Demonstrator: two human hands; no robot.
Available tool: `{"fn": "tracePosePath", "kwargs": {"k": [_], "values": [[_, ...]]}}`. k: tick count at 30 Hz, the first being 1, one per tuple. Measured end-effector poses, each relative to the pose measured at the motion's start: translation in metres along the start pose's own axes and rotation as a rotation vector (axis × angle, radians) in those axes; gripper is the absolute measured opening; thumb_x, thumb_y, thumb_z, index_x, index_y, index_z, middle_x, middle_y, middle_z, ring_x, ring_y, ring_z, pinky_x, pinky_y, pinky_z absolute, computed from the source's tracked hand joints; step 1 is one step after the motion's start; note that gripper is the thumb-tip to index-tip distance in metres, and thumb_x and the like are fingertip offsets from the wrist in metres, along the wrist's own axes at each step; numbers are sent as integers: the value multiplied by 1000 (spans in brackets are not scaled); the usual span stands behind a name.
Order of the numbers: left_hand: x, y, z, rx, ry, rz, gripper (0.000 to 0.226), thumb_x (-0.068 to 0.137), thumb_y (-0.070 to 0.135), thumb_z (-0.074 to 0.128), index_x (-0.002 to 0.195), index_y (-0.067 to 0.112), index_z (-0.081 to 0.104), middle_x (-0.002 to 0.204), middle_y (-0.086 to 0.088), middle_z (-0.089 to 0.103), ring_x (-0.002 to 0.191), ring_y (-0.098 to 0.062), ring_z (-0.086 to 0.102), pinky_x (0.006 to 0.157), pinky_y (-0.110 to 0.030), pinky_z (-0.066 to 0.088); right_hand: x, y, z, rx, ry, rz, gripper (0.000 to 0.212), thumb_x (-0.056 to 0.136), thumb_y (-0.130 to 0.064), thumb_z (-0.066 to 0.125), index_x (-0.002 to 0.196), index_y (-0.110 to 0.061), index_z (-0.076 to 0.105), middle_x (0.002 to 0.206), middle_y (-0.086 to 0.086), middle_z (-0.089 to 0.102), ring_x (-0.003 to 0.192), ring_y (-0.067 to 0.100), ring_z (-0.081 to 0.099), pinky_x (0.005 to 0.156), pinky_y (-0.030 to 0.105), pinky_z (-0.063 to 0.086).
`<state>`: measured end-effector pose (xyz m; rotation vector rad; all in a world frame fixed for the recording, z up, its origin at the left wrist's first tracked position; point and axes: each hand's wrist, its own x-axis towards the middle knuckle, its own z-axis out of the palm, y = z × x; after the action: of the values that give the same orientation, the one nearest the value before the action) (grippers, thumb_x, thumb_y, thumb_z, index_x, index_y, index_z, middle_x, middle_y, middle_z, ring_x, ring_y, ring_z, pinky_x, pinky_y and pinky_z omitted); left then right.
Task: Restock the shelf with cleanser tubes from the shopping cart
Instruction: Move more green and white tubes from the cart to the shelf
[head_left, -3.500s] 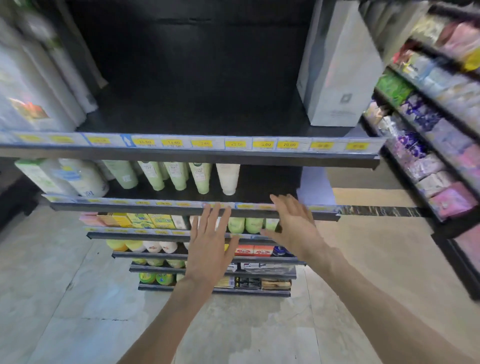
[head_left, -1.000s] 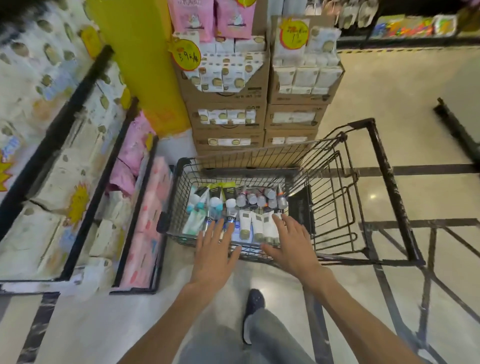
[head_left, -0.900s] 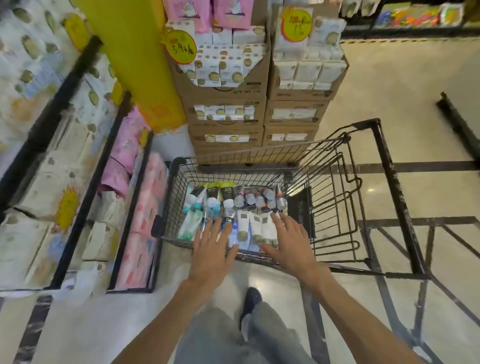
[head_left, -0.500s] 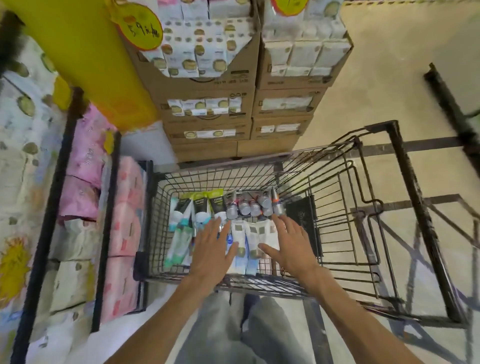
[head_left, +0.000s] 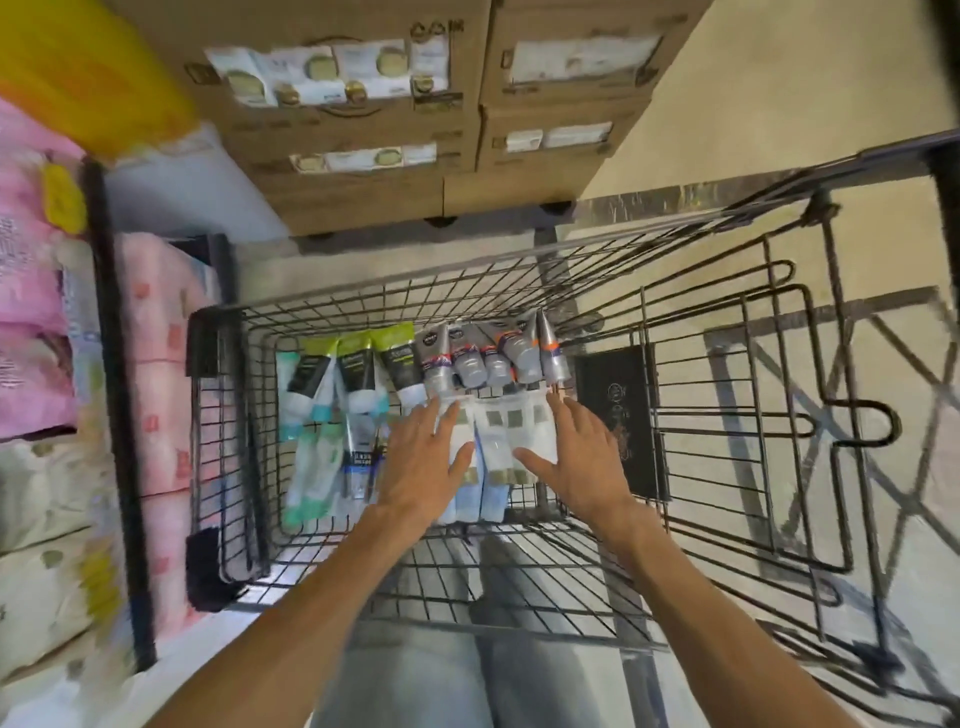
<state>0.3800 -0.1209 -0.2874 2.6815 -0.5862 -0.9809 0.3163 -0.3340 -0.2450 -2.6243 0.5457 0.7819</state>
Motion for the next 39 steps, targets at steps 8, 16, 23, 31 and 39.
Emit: {"fn": "tracePosePath", "kwargs": {"k": [8, 16, 23, 31, 39], "values": [[54, 22, 84, -231, -89, -33, 65, 108, 50, 41, 164, 21, 23, 172, -3, 18, 158, -25, 18, 127, -43, 19, 49, 41, 69, 46, -81, 69, 88, 89, -66, 63, 157, -20, 31, 154, 10, 42, 141, 32, 42, 114, 54, 39], [108, 60, 127, -299, -89, -81, 60, 109, 34, 47, 161, 14, 28, 163, -10, 35, 149, -32, 31, 122, -43, 24, 69, 70, 102, 79, -88, 57, 87, 90, -52, 70, 158, -14, 30, 154, 8, 42, 138, 27, 41, 114, 40, 37], [116, 34, 133, -114, 62, -138, 55, 98, 25, 64, 150, 15, 47, 144, -13, 50, 136, -34, 41, 112, -45, 39, 65, 67, 98, 178, -137, 62, 85, 96, -44, 67, 162, -18, 20, 157, 5, 36, 137, 27, 39, 113, 39, 37], [77, 0, 139, -51, 39, -326, 76, 98, 42, 65, 159, 12, 30, 153, -17, 40, 139, -34, 37, 109, -47, 44, 63, 61, 98, 235, -195, 125, 83, 96, -45, 66, 161, -22, 20, 159, 3, 34, 143, 24, 36, 116, 40, 35], [81, 20, 144, -74, -12, -483, 91, 97, 45, 68, 161, 8, 15, 155, -15, 35, 131, -31, 54, 96, -45, 55, 66, 54, 105, 242, -255, 145, 81, 97, -43, 66, 161, -22, 20, 160, 5, 33, 147, 28, 37, 118, 43, 34]]}}
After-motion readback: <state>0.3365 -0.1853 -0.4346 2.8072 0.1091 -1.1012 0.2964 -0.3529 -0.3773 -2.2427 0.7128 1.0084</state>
